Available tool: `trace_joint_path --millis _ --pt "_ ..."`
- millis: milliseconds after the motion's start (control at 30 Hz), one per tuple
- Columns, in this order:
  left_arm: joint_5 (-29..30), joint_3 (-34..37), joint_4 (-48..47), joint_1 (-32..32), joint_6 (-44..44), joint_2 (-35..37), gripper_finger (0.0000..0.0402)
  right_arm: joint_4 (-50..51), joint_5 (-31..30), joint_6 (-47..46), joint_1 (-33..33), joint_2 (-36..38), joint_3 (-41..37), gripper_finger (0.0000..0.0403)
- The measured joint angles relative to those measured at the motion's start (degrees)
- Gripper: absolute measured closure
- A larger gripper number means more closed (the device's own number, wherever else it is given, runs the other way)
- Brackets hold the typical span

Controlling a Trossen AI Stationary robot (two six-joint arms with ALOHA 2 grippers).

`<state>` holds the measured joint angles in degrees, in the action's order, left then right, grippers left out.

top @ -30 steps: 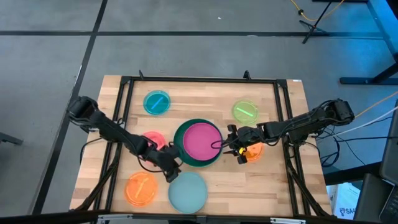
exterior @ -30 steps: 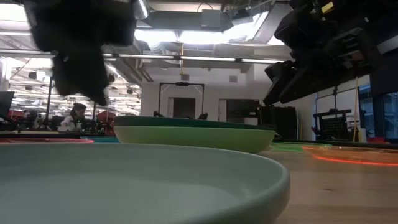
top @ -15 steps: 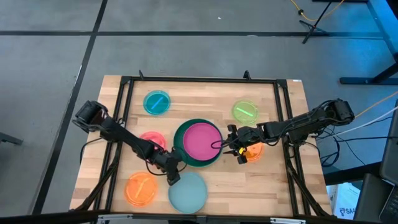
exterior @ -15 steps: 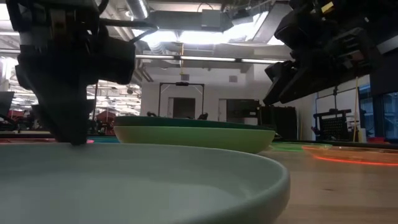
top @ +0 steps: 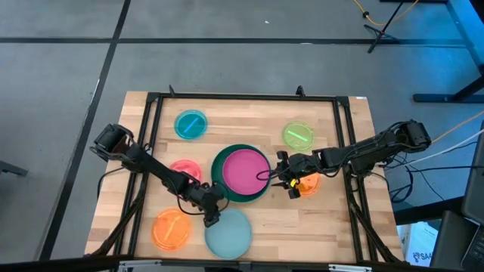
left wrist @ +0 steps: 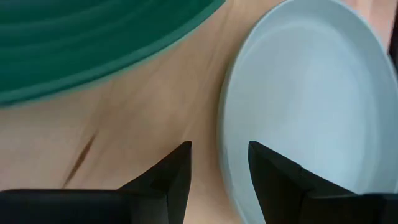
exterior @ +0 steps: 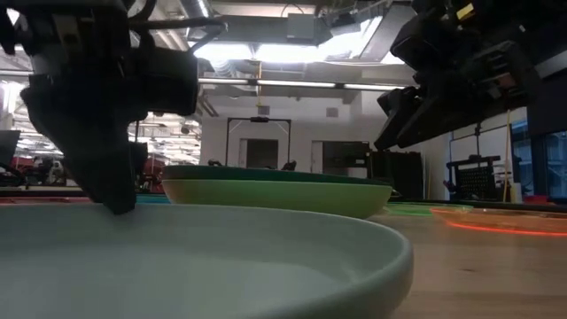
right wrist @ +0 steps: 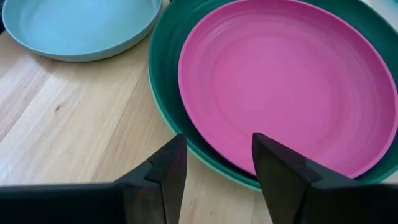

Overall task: Stack plastic plates
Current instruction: Stack the light blue plate on top of the dark pink plate

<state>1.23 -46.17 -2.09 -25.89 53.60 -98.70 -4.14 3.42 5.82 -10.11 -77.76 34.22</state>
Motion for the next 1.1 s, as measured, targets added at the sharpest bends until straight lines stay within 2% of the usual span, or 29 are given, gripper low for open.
trace_joint_path --millis 133,233,600,833,1100 --pt "-1.1 0.0 0.8 0.0 -0.2 -1.8 0.0252 0.0 0.0 0.0 0.0 0.0 0.0 0.0231" --pt "-2.2 -0.1 2.1 0.4 -1.6 -2.6 0.0269 0.0 0.0 0.0 0.0 0.0 0.0 0.0231" --pt "-2.6 0.1 5.0 0.9 -9.8 -2.9 0.0392 -0.3 0.0 0.0 0.0 0.0 0.0 0.0231" --pt "-4.2 0.1 5.0 0.9 -9.2 -2.7 0.0389 -0.3 0.0 0.0 0.0 0.0 0.0 0.0231" --pt "-4.1 0.1 4.3 0.9 -9.2 2.8 0.0388 -0.2 0.0 0.0 0.0 0.0 0.0 0.0231"
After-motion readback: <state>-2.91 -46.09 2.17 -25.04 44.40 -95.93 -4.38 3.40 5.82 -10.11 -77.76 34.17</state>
